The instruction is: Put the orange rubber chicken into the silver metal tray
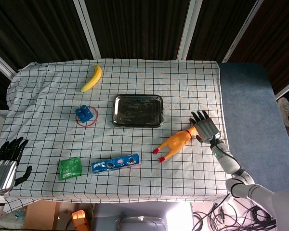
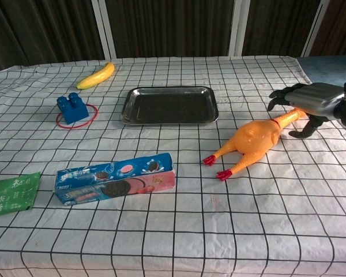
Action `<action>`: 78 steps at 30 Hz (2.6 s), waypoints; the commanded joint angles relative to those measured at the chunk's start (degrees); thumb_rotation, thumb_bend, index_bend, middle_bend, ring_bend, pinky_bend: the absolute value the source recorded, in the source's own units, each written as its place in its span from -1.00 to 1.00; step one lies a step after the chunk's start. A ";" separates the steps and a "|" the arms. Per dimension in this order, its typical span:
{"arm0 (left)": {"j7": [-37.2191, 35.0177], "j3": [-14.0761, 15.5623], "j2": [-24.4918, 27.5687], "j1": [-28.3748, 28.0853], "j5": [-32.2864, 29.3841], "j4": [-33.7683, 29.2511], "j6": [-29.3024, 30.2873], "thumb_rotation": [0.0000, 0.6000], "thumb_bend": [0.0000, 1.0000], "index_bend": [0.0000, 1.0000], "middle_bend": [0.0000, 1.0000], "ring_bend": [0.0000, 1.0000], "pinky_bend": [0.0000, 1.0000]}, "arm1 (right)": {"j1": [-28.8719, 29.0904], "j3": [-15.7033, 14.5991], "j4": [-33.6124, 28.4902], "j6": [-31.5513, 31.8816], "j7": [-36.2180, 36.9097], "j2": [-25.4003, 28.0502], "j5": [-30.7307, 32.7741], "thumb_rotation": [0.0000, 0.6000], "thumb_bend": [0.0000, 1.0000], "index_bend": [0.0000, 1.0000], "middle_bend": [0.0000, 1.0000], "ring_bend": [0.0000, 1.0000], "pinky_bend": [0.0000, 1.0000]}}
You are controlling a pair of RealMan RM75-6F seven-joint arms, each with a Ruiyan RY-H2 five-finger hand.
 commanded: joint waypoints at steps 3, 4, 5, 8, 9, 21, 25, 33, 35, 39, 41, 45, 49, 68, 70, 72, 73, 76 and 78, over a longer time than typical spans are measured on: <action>0.44 -0.28 0.13 -0.18 -0.82 -0.37 -0.43 1.00 -0.26 -1.00 -1.00 -1.00 -0.95 | 0.28 0.28 1.94 0.20 -0.11 -1.68 1.06 1.00 -0.27 -0.20 -0.59 -0.94 -0.92; 0.48 -0.26 0.18 -0.14 -0.90 -0.46 -0.45 1.00 -0.26 -1.00 -1.00 -1.00 -0.95 | 0.29 0.31 2.20 0.32 0.14 -1.90 1.13 1.00 -0.26 -0.14 -0.55 -0.90 -0.89; 0.58 -0.22 0.25 -0.06 -0.97 -0.56 -0.40 1.00 -0.26 -1.00 -1.00 -1.00 -0.95 | 0.27 0.28 2.59 0.64 0.50 -2.16 1.05 1.00 -0.26 -0.10 -0.53 -0.87 -0.86; 0.75 -0.16 0.34 0.11 -1.10 -0.70 -0.23 1.00 -0.26 -1.00 -1.00 -1.00 -0.95 | 0.14 0.13 3.90 2.07 0.99 -2.96 0.61 1.00 -0.25 0.11 -0.37 -0.69 -0.66; 0.76 -0.13 0.36 0.16 -1.10 -0.75 -0.18 1.00 -0.26 -1.00 -1.00 -1.00 -0.95 | 0.08 0.04 4.24 2.39 1.12 -3.17 0.49 1.00 -0.25 0.21 -0.29 -0.58 -0.54; 1.17 0.38 0.74 0.89 -0.59 -1.37 0.83 1.00 -0.26 -1.00 -1.00 -1.00 -0.95 | -0.49 -4.24 6.54 9.37 8.93 -4.31 -7.12 1.00 -0.10 0.69 0.46 0.50 0.60; 1.00 0.77 0.76 0.83 0.29 -1.34 0.85 1.00 -0.26 -1.00 -1.00 -1.00 -0.95 | -0.85 -5.39 3.48 13.33 10.94 -1.79 -10.07 1.00 -0.07 0.70 0.48 0.52 0.62; 0.70 1.46 0.55 0.49 2.13 -1.20 0.79 1.00 -0.25 -1.00 -1.00 -1.00 -0.95 | -1.56 -6.36 -8.09 19.12 9.33 6.82 -13.85 1.00 -0.06 0.70 0.48 0.52 0.62; -0.95 1.90 0.29 0.04 4.29 -0.58 1.20 1.00 -0.25 -1.00 -1.00 -1.00 -0.95 | -1.47 -6.12 -11.48 19.83 8.63 8.76 -14.25 1.00 -0.07 0.70 0.48 0.52 0.62; -6.79 3.17 -1.13 -1.87 10.72 2.02 2.26 1.00 -0.25 -1.00 -1.00 -1.00 -0.95 | -0.47 -5.12 -17.54 19.35 6.46 11.51 -14.28 1.00 -0.06 0.70 0.48 0.52 0.62; -9.46 3.83 -1.85 -3.10 13.58 2.97 2.34 1.00 -0.26 -1.00 -1.00 -1.00 -0.95 | 0.30 -4.38 -20.30 18.78 5.22 12.36 -14.11 1.00 -0.06 0.70 0.48 0.52 0.62; -12.51 4.21 -3.53 -6.89 17.72 3.48 0.37 1.00 -0.31 -1.00 -1.00 -1.00 -0.95 | 2.24 -2.05 -26.99 17.01 2.13 13.26 -12.70 1.00 -0.06 0.70 0.48 0.52 0.62; -14.36 3.49 -5.41 -9.88 19.16 3.41 -1.06 1.00 -0.36 -1.00 -1.00 -1.00 -0.97 | 3.86 -0.45 -31.74 14.94 -0.99 13.21 -11.07 1.00 -0.06 0.70 0.48 0.52 0.62; -22.68 -1.16 -10.69 -21.02 10.99 1.53 -12.30 1.00 -0.50 -1.00 -1.00 -1.00 -1.00 | 10.54 5.36 -43.12 8.69 -19.61 7.02 4.90 1.00 -0.06 0.72 0.49 0.52 0.62; -22.67 -1.13 -10.71 -21.09 10.92 1.52 -12.44 1.00 -0.51 -1.00 -1.00 -1.00 -1.00 | 10.59 5.38 -43.12 8.73 -19.71 6.96 5.00 1.00 -0.07 0.72 0.49 0.52 0.62; -22.74 -0.93 -10.83 -21.46 10.56 1.43 -13.22 1.00 -0.52 -1.00 -1.00 -1.00 -1.00 | 10.84 5.47 -43.13 8.92 -20.16 6.69 5.27 1.00 -0.06 0.72 0.49 0.52 0.62; -22.75 -0.86 -10.98 -21.74 10.26 1.42 -13.75 1.00 -0.53 -1.00 -1.00 -1.00 -1.00 | 11.00 5.55 -43.21 9.05 -20.36 6.50 5.48 1.00 -0.06 0.72 0.49 0.52 0.62; -23.79 -1.57 -12.42 -22.92 8.60 2.10 -15.21 1.00 -0.54 -1.00 -1.00 -1.00 -1.00 | 11.55 5.74 -43.68 9.21 -20.98 5.98 6.40 1.00 -0.06 0.72 0.49 0.52 0.62; -24.43 -1.93 -13.38 -23.64 7.72 2.84 -15.98 1.00 -0.54 -1.00 -1.00 -1.00 -1.00 | 11.84 5.82 -43.94 9.52 -21.49 5.67 6.97 1.00 -0.06 0.73 0.49 0.52 0.62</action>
